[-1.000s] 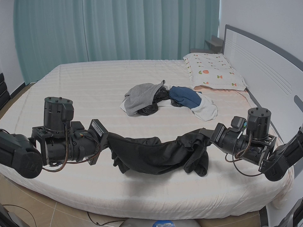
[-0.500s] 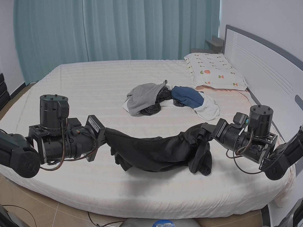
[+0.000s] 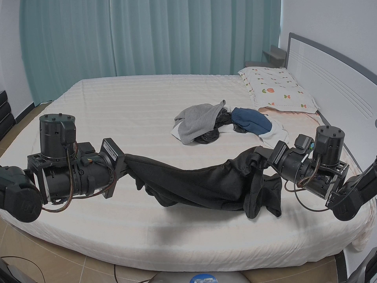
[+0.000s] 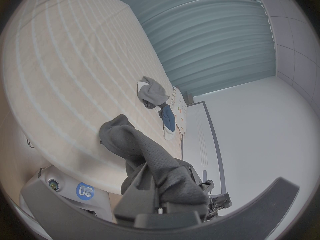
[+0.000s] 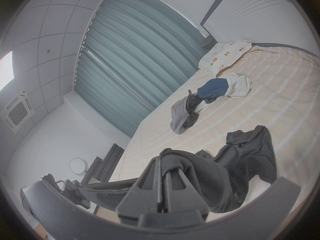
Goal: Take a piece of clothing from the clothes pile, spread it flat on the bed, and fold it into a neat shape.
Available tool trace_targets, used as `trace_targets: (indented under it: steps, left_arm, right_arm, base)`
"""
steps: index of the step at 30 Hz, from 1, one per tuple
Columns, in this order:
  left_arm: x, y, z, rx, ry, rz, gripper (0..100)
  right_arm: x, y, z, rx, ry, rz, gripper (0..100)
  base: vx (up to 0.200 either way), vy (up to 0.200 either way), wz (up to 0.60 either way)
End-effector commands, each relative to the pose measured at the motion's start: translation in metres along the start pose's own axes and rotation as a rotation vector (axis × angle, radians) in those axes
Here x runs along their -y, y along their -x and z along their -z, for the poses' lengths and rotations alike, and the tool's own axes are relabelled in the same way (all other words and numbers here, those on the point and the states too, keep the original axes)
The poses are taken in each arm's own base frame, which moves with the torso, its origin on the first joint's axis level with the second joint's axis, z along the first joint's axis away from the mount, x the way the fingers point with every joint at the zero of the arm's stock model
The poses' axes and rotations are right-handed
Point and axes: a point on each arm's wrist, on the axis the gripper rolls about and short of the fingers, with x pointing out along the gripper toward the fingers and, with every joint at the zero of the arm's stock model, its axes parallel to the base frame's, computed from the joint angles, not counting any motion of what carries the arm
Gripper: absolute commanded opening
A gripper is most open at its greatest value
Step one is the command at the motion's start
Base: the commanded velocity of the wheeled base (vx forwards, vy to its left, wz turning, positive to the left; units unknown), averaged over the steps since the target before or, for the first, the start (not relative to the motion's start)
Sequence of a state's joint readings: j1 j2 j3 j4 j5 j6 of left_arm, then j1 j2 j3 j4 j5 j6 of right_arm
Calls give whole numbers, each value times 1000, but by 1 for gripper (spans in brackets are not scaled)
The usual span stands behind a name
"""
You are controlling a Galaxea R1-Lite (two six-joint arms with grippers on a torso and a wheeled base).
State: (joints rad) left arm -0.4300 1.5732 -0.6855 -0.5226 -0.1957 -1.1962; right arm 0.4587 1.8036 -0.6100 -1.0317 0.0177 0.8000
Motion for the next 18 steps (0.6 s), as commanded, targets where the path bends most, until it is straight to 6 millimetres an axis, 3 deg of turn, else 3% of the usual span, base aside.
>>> trace_targets:
  steps: [1, 18]
  left_arm:
    - [1, 2, 0, 3, -1, 7, 0]
    - [1, 5, -4, 16, 1, 11, 0]
  right_arm:
    - [1, -1, 1, -4, -1, 3, 0]
    - [2, 0, -1, -5, -10, 0, 0]
  base:
    - [0, 200, 0]
    - [0, 200, 0]
